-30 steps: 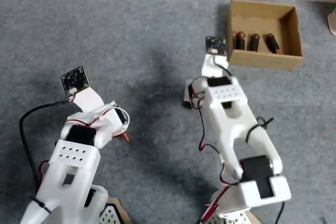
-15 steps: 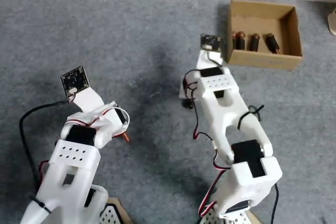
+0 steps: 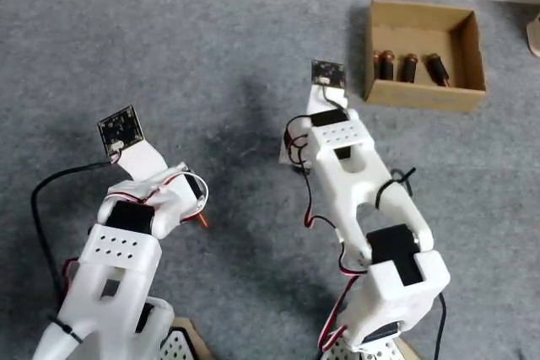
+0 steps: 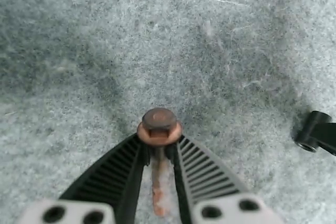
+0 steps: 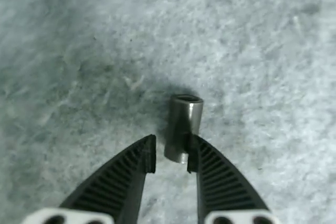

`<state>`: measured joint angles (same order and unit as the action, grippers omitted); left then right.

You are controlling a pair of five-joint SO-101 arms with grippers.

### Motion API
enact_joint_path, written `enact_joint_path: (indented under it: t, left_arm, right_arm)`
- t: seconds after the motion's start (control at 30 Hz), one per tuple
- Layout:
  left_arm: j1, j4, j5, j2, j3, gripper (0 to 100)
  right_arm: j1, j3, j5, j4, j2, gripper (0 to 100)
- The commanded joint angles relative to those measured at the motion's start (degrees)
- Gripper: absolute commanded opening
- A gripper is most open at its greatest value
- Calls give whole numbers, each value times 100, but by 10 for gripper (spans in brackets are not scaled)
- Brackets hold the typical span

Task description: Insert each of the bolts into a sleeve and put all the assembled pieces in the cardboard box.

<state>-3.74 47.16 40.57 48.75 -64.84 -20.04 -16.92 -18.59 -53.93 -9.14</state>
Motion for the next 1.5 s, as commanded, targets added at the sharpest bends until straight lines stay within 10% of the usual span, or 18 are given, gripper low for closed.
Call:
enact_joint_path:
  t: [0.0,0.93,1.47]
  left_arm:
    - [66,-18,9,-4,57,6]
    - [57,-18,9,-4,57,6]
    - [31,-18,0,-22,48,6]
  right_arm:
    - [127,251,-44,31,40,96]
    - [444,470,387,-224,-945,4]
    - [92,-2651,826,1982,2862,4]
